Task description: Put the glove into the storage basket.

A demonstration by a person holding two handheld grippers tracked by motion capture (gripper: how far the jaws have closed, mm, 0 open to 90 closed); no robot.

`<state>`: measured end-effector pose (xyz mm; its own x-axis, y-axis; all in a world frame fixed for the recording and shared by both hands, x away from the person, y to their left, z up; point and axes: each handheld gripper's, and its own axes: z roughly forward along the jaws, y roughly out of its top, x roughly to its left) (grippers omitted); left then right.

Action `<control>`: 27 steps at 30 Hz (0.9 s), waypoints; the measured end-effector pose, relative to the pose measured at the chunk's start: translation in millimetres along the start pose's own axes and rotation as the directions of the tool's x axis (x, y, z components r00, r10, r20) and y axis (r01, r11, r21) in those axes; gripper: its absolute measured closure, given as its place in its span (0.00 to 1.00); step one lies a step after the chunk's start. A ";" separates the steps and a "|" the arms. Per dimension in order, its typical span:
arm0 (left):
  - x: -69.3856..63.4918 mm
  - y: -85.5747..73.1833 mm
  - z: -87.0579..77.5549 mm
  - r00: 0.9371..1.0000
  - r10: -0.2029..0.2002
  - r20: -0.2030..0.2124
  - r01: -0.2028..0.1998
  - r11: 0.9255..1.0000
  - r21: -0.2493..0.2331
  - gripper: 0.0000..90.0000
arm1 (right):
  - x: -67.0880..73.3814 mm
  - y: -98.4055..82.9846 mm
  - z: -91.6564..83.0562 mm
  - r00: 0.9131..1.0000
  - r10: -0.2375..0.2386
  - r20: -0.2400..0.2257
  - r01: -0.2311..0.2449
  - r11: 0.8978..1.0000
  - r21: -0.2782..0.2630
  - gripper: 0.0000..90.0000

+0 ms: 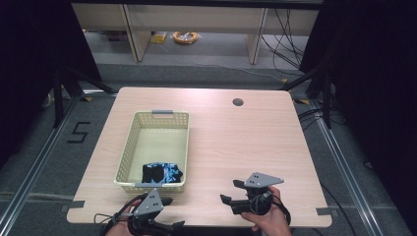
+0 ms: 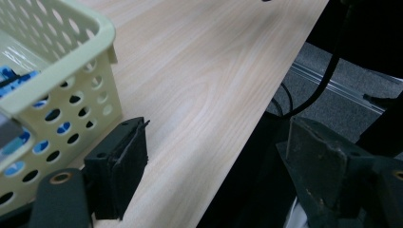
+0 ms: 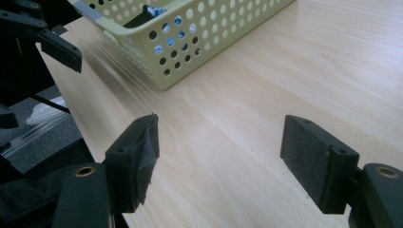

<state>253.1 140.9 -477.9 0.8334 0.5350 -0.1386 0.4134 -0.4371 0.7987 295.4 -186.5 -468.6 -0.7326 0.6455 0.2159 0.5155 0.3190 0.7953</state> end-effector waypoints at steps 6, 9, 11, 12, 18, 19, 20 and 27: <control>1.7 -9.8 4.2 0.999 0.038 -0.020 -0.037 0.998 0.048 0.23 | 1.2 -10.8 -4.0 1.000 -0.015 0.012 0.015 1.000 0.008 0.31; -0.7 -13.4 7.0 0.999 0.026 -0.020 -0.026 0.999 0.028 0.23 | 3.6 -16.5 -4.6 1.000 -0.025 0.011 0.025 1.000 0.012 0.30; 0.0 -15.7 6.0 0.999 0.038 -0.026 -0.037 0.998 0.047 0.23 | 5.3 -20.0 -6.4 0.999 -0.044 0.026 0.043 0.999 0.020 0.29; 0.0 -17.2 7.5 0.999 0.033 -0.027 -0.032 0.999 0.031 0.23 | 5.7 -21.3 -6.7 0.998 -0.058 0.021 0.057 0.998 0.031 0.28; 1.0 -23.3 3.6 0.999 0.000 -0.044 0.001 1.000 0.031 0.21 | 10.7 -31.6 -12.9 0.996 -0.041 0.082 0.035 0.997 0.070 0.25; 2.2 -24.3 3.0 0.999 0.000 -0.034 0.001 0.999 0.036 0.21 | 11.0 -32.8 -13.4 0.995 -0.041 0.087 0.035 0.997 0.069 0.25; 3.5 -24.6 2.8 0.999 0.026 -0.047 -0.024 0.999 0.031 0.21 | 10.3 -34.4 -13.3 0.996 -0.048 0.079 0.042 0.996 0.073 0.25; 1.9 -27.2 3.5 0.999 -0.011 -0.048 0.011 1.000 0.014 0.19 | 9.3 -38.6 -13.7 0.996 -0.045 0.082 0.038 0.996 0.087 0.24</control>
<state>244.6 151.3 -502.0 0.8104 0.5737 -0.1188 0.4279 -0.4410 0.7890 262.6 -202.3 -489.6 -0.7163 0.6850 0.1330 0.5240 0.4021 0.7508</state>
